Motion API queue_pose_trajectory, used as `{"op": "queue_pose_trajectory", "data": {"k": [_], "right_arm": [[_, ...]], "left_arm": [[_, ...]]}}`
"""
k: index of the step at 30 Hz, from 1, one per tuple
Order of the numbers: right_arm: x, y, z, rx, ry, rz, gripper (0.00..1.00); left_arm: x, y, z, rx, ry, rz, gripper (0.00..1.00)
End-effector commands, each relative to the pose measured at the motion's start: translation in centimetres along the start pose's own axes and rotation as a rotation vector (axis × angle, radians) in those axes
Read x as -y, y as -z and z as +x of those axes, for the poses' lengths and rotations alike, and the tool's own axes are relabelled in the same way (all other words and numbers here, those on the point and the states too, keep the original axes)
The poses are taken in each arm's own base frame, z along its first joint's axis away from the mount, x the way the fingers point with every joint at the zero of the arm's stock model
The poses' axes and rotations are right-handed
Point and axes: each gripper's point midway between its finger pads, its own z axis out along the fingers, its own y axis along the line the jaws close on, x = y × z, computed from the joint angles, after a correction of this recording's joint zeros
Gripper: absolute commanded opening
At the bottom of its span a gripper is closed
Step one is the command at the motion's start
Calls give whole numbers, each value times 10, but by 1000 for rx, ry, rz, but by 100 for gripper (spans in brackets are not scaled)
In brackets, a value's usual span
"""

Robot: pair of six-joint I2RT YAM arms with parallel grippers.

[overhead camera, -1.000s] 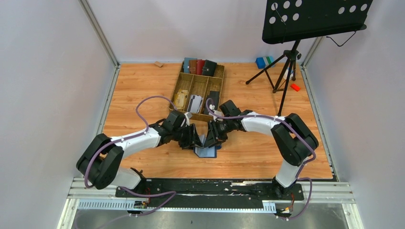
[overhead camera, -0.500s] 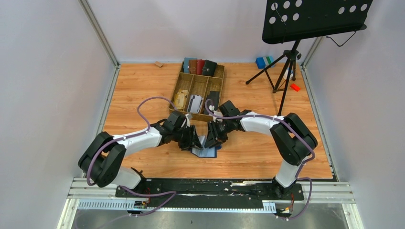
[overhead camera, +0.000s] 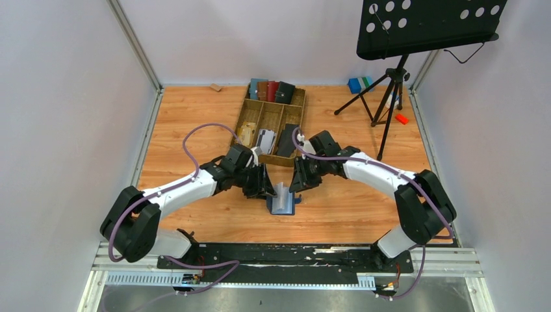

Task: Take the credit cards out of the card holder
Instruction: Close the card holder at the center of the board.

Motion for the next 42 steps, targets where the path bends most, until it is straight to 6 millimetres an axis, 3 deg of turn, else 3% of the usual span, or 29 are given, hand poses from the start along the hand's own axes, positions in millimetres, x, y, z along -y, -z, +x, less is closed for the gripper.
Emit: {"op": "queue_pose_trajectory", "data": {"k": [1,6,12,16,19,25,29,33,37,39,42], "right_arm": [[25,18,1,35,-4,131,31],[40,31,2,69,-52,165,32],[55,37,14,61,-87,186,31],[59,37,19,56,-93,189,31],[60,38,20,53,-96,195,30],[58,41,18,66,-85,181,30],[48,42,15,83,-69,127,29],[38,44,9,115,-46,80,29],[32,51,0,161,-12,75,28],[31,60,-8,202,14,99,28],[24,79,-21,283,68,120,28]], "left_arm": [[28,8,-10,43,-30,112,49],[49,-2,-13,39,-29,223,49],[57,-24,-3,-37,-61,228,49],[52,-43,6,-81,-55,233,49],[35,-57,13,-108,-35,194,49],[17,-68,22,-138,-12,155,50],[27,-59,18,-125,-20,168,50],[46,-37,6,-74,-57,178,50],[53,-14,-3,-25,-110,134,51],[49,-1,-10,19,-145,80,58],[46,24,-23,113,-198,24,76]]}}
